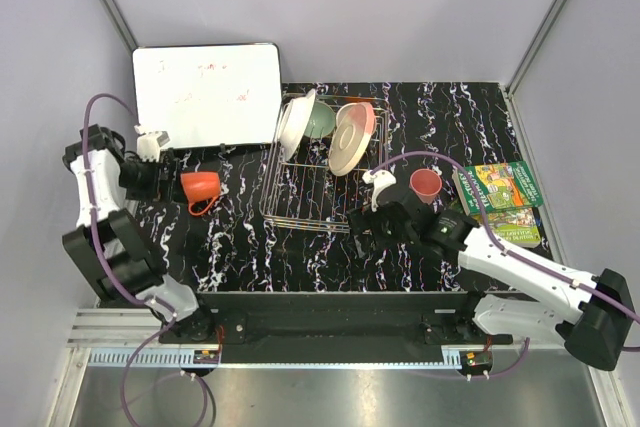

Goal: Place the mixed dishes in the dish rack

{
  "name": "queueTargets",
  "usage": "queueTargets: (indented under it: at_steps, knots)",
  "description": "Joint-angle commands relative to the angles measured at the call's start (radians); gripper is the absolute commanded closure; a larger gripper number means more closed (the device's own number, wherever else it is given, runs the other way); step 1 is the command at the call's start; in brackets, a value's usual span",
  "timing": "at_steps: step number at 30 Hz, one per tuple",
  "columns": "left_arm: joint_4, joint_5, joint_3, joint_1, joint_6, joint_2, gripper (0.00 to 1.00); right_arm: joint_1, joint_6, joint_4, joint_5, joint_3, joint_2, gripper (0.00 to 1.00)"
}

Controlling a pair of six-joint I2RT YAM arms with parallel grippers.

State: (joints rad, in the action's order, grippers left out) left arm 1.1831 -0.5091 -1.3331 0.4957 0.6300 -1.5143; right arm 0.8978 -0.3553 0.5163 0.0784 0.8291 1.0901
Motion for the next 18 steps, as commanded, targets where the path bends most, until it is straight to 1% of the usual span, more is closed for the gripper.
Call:
queueTargets:
  at_steps: [1, 10, 14, 18]
  knots:
    - [-0.042, -0.098, -0.001, 0.026, 0.063, -0.078, 0.01, 0.036, -0.022, -0.035, 0.032, 0.004, -0.051, 0.0]
    - [-0.14, -0.244, -0.044, 0.026, 0.056, -0.257, 0.01, 0.098, -0.068, -0.019, 0.072, 0.022, -0.122, 0.0]
    - [-0.18, -0.266, -0.063, 0.026, 0.04, -0.326, 0.01, 0.118, -0.067, -0.007, 0.096, 0.044, -0.125, 0.0]
    - [-0.224, -0.29, -0.072, 0.023, 0.023, -0.357, 0.01, 0.125, -0.062, -0.004, 0.101, 0.057, -0.119, 0.0]
